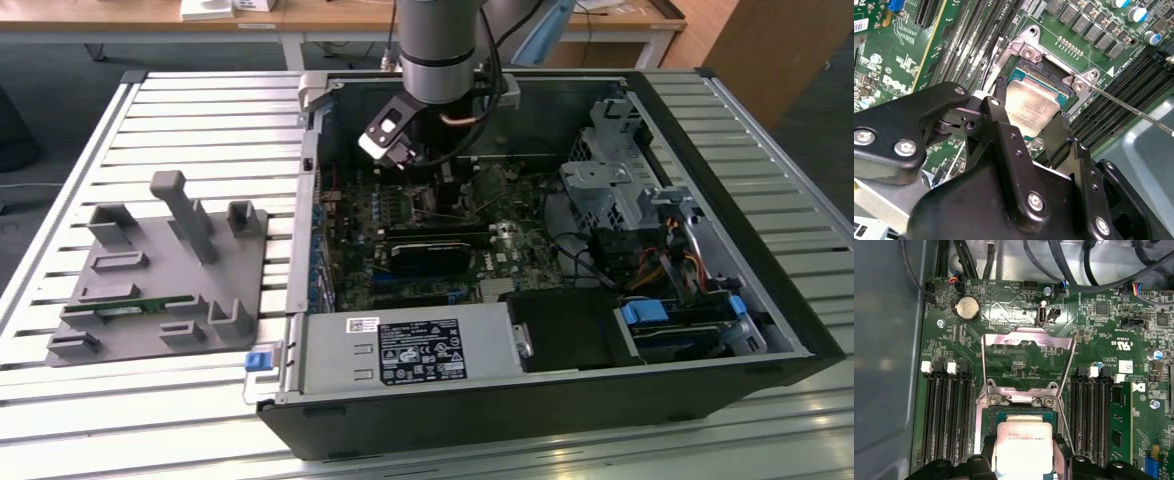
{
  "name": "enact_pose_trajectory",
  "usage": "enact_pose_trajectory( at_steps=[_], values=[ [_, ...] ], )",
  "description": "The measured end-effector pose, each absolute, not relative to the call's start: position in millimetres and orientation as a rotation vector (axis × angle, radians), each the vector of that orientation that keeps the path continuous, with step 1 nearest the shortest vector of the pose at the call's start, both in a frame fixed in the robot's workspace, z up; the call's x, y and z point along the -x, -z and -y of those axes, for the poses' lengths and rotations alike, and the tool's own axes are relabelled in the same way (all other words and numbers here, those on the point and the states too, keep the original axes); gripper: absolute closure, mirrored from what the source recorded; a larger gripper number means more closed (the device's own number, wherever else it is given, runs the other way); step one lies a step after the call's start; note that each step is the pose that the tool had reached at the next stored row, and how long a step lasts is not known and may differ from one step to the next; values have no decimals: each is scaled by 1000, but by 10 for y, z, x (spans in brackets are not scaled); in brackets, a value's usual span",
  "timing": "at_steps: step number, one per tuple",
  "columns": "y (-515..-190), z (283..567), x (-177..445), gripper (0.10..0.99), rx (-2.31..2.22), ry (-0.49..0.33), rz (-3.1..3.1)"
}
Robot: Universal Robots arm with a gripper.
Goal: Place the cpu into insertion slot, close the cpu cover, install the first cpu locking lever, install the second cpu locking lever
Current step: 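Place the cpu into insertion slot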
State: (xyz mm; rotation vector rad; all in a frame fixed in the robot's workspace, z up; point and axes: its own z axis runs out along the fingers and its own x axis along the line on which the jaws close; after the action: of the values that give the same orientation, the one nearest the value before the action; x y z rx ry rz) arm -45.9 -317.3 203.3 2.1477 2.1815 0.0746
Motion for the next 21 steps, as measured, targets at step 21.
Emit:
enact_pose_trajectory(
  at_steps=[21],
  values=[
    [-1928, 3134, 462, 549, -2159, -74, -2170]
  ],
)
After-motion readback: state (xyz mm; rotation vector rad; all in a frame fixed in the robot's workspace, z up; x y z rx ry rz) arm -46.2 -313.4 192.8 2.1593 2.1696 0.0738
